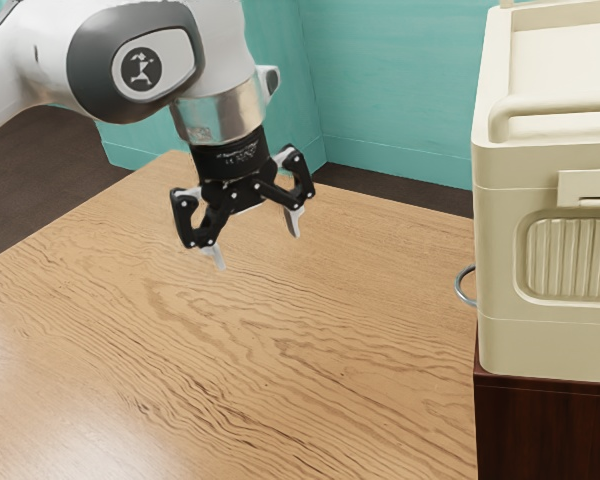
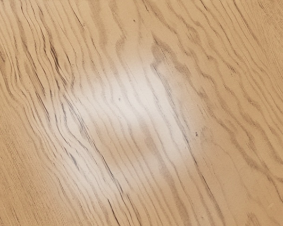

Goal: Pull the drawer handle with one arm to open the drawer

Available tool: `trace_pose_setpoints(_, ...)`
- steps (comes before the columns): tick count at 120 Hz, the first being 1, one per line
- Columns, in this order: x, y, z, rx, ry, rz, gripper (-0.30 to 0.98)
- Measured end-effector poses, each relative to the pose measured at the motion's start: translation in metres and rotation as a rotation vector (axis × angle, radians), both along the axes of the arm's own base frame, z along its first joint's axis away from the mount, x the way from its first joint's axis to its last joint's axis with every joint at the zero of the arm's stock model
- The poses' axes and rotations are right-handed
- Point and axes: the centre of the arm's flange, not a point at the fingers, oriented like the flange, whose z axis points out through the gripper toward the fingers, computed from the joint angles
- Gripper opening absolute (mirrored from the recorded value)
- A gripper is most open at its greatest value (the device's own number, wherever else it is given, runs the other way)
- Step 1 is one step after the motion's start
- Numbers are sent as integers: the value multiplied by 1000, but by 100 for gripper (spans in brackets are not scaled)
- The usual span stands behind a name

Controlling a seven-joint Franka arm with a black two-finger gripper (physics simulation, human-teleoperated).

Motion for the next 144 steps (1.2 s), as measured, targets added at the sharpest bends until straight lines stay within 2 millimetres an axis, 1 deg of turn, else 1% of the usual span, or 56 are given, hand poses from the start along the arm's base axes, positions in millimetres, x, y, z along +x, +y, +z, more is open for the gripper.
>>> trace_pose_setpoints(7,11,0,-7,-2,-15,-25,69)
trace_pose_setpoints(13,19,-6,-13,-5,-32,-64,69)
trace_pose_setpoints(19,23,-19,-16,-8,-51,-121,69)
trace_pose_setpoints(25,24,-38,-18,-10,-71,-186,69)
trace_pose_setpoints(32,22,-61,-26,-15,-88,-264,69)
trace_pose_setpoints(38,19,-76,-29,-22,-109,-320,69)
trace_pose_setpoints(47,8,-89,-32,-29,-139,-386,68)
trace_pose_setpoints(68,4,-119,-34,-49,-195,-521,68)
trace_pose_setpoints(78,6,-134,-40,-64,-204,-583,68)
trace_pose_setpoints(82,1,-136,-43,-69,-207,-603,68)
trace_pose_setpoints(87,-16,-133,-48,-69,-210,-622,68)
trace_pose_setpoints(90,-25,-123,-50,-66,-217,-617,68)
trace_pose_setpoints(92,-26,-107,-50,-63,-224,-597,67)
trace_pose_setpoints(97,-21,-54,-49,-50,-244,-512,67)
trace_pose_setpoints(99,-20,-37,-49,-46,-252,-487,67)
trace_pose_setpoints(102,-19,-21,-48,-41,-262,-466,68)
trace_pose_setpoints(105,-18,-13,-49,-38,-270,-459,68)
trace_pose_setpoints(110,-14,-7,-51,-35,-277,-461,68)
trace_pose_setpoints(118,-8,-5,-55,-32,-285,-477,68)
trace_pose_setpoints(131,23,-5,-62,-33,-295,-509,68)
trace_pose_setpoints(144,41,-2,-70,-32,-298,-533,68)
